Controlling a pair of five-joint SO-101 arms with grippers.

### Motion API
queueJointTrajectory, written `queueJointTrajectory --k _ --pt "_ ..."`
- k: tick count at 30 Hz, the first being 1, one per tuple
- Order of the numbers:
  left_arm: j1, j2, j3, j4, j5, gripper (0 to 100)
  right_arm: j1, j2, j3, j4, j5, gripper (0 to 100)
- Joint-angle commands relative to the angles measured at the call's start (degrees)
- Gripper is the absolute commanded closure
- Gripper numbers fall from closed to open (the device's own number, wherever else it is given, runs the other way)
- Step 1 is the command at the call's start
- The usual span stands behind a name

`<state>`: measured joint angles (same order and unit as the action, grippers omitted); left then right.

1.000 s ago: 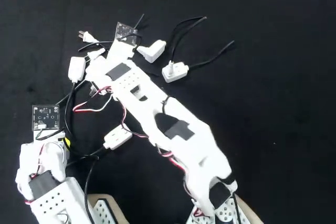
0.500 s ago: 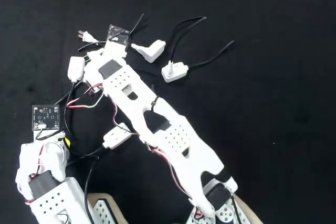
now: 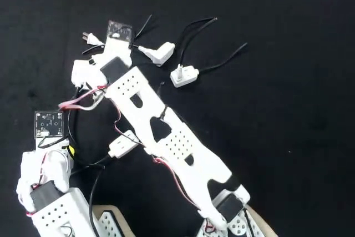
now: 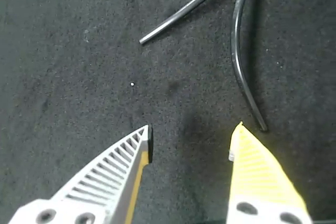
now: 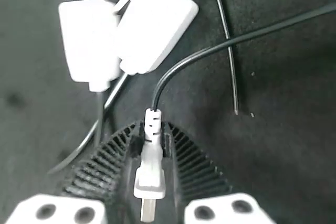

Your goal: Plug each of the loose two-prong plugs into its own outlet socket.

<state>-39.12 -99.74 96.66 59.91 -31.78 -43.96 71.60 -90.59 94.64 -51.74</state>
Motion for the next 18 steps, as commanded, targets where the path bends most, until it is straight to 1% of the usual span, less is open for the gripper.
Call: queueJointTrajectory --k 1,5,9,11,14,18 --pt "0.7 -0.3 0.9 0.2 0.7 75 4.1 -8.0 -3.5 6.9 5.6 98.8" --pt "1.5 -0.3 0.9 0.2 0.7 75 5.9 -16.3 -2.0 6.9 7.9 98.8" --pt "1.7 -0.5 0.9 0.2 0.8 75 3.5 -27.4 5.6 6.9 11.3 98.8" --pt "1.7 -0.7 0.9 0.2 0.8 75 1.8 -34.3 14.4 6.9 11.5 98.8" --pt "1.7 -0.7 0.9 0.2 0.8 75 -0.1 -46.4 31.3 6.7 11.5 98.8" --pt "1.7 -0.8 0.8 0.2 0.8 75 -0.8 -63.2 53.7 6.4 11.9 98.8"
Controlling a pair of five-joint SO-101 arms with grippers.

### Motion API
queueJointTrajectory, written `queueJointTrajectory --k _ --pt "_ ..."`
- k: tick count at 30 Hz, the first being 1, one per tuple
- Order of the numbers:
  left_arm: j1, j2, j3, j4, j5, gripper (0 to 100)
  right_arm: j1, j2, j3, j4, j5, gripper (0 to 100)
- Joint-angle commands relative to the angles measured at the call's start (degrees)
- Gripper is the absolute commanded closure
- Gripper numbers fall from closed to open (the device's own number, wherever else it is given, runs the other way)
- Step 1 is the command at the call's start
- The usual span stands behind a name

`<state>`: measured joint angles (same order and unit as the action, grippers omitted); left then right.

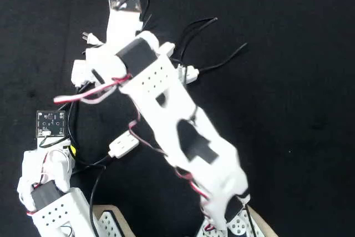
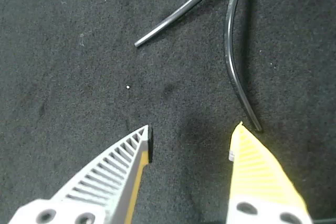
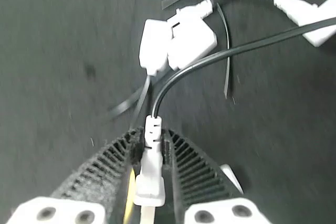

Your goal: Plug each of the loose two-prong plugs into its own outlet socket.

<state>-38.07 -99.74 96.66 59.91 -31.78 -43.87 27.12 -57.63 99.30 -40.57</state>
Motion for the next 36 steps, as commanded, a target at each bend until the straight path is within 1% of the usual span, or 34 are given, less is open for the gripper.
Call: queueJointTrajectory --k 1,4,6,8,10,12,15,20,21,22,24,27,30,33,36 --pt "0.8 -0.8 0.7 0.2 0.8 75 -1.1 -22.6 25.9 1.6 1.5 98.8" --pt "2.6 -0.8 0.5 0.2 0.8 75 -1.1 -34.7 40.9 -0.2 4.2 98.8" --pt "4.0 -0.8 -0.5 0.3 0.7 75 -0.9 -42.9 51.1 -3.6 4.7 98.8" --pt "5.1 -0.8 -2.7 1.2 0.7 75 -0.7 -51.7 62.4 -9.9 6.0 98.8" --pt "7.1 -0.8 -6.3 3.8 0.8 75 -0.7 -60.5 74.1 -18.9 6.5 98.8" --pt "9.7 -0.8 -10.4 6.9 1.0 75 -0.7 -69.2 85.9 -29.8 6.5 98.8" --pt "14.5 -0.8 -15.5 9.8 5.5 75 0.5 -80.7 104.3 -49.4 6.2 98.8" --pt "25.7 -0.9 -18.2 9.7 11.3 75 2.8 -92.4 132.6 -89.7 6.1 98.8" --pt "27.8 -0.9 -18.2 9.4 11.7 75 2.7 -93.4 136.5 -96.2 6.1 98.8" --pt "29.6 -0.9 -18.1 8.6 12.0 75 2.6 -93.8 139.0 -100.1 6.1 98.8" --pt "32.0 -0.9 -17.5 6.7 12.0 75 2.2 -93.8 140.7 -102.9 6.0 98.8" --pt "34.8 -0.9 -17.3 4.5 12.0 75 2.0 -92.8 140.7 -102.8 5.0 98.8" --pt "38.9 -0.9 -18.1 4.1 12.0 75 2.0 -91.6 140.7 -102.8 1.8 98.8" --pt "42.6 -0.9 -19.0 4.6 12.0 75 2.0 -90.8 140.2 -102.9 1.5 98.8" --pt "44.0 -0.9 -20.6 4.7 12.0 75 2.0 -90.4 140.1 -102.9 1.5 98.8"
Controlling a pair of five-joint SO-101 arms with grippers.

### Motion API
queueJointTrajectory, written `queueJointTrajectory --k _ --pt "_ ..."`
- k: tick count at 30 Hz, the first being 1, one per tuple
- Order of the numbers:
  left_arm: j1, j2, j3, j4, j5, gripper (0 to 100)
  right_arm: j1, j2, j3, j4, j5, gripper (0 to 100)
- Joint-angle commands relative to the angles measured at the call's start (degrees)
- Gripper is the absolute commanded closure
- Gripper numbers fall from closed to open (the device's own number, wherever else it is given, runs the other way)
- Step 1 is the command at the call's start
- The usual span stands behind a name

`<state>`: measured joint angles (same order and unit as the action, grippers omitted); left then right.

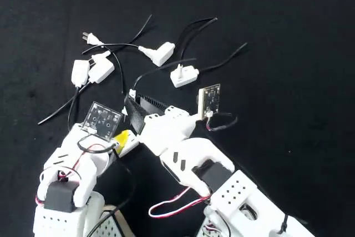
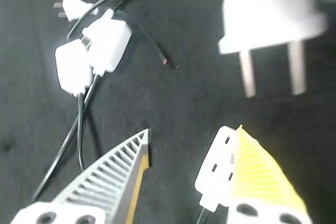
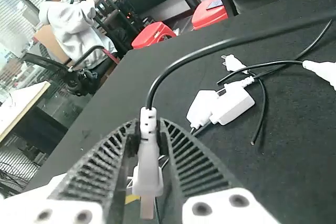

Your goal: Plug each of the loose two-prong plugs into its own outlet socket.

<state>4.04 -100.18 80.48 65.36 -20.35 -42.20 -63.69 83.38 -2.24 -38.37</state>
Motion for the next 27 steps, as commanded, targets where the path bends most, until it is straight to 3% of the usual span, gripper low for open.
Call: queueJointTrajectory --k 1,9,18,27 --pt "2.0 -0.4 -5.2 -0.8 0.6 75 0.4 0.4 -0.7 -1.2 -0.7 98.8" --pt "2.1 -0.8 -8.3 -1.3 5.6 75 -2.8 0.0 -0.4 3.7 -0.8 98.7" --pt "1.5 -4.2 -7.5 -1.3 5.6 75 -3.1 0.0 -0.4 4.7 -0.3 98.7" --pt "0.3 -4.2 -5.1 -3.4 5.5 75 -3.1 0.0 -12.5 30.1 -0.3 98.7"
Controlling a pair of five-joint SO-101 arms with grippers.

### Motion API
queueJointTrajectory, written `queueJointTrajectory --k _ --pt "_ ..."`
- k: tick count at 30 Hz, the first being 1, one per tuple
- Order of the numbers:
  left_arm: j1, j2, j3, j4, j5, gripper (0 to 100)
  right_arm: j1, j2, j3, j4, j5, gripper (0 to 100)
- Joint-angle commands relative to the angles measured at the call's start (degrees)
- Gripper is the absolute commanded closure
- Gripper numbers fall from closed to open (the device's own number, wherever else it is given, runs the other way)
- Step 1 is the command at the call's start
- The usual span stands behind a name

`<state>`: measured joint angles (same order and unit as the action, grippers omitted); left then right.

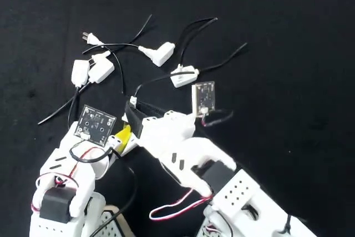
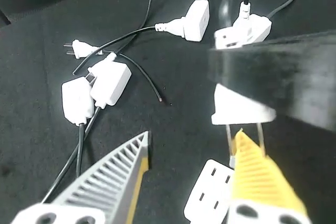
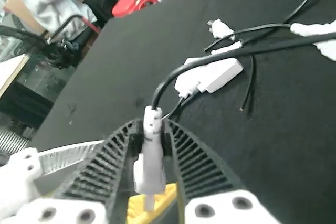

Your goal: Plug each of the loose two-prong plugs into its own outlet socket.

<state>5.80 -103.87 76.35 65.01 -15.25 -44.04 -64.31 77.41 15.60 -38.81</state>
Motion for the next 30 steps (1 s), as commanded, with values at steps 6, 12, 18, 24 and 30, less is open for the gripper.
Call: queueJointTrajectory --k 6,12,18,24,30 --pt "-2.2 -0.5 0.4 -5.0 0.4 75 -5.5 0.6 -9.4 18.5 0.3 98.7" --pt "-2.2 -0.5 0.9 -5.0 0.4 75 -8.8 0.9 -9.1 18.6 3.4 98.7" --pt "-2.6 -0.5 0.7 -5.0 0.4 75 -8.9 1.0 -9.5 22.1 6.6 98.7" --pt "-5.2 -0.6 0.3 -5.0 0.6 75 -8.7 1.0 -9.5 24.3 10.4 98.7" --pt "-4.9 -0.6 0.3 -4.7 0.6 75 -8.4 1.1 -9.5 24.2 11.6 98.7"
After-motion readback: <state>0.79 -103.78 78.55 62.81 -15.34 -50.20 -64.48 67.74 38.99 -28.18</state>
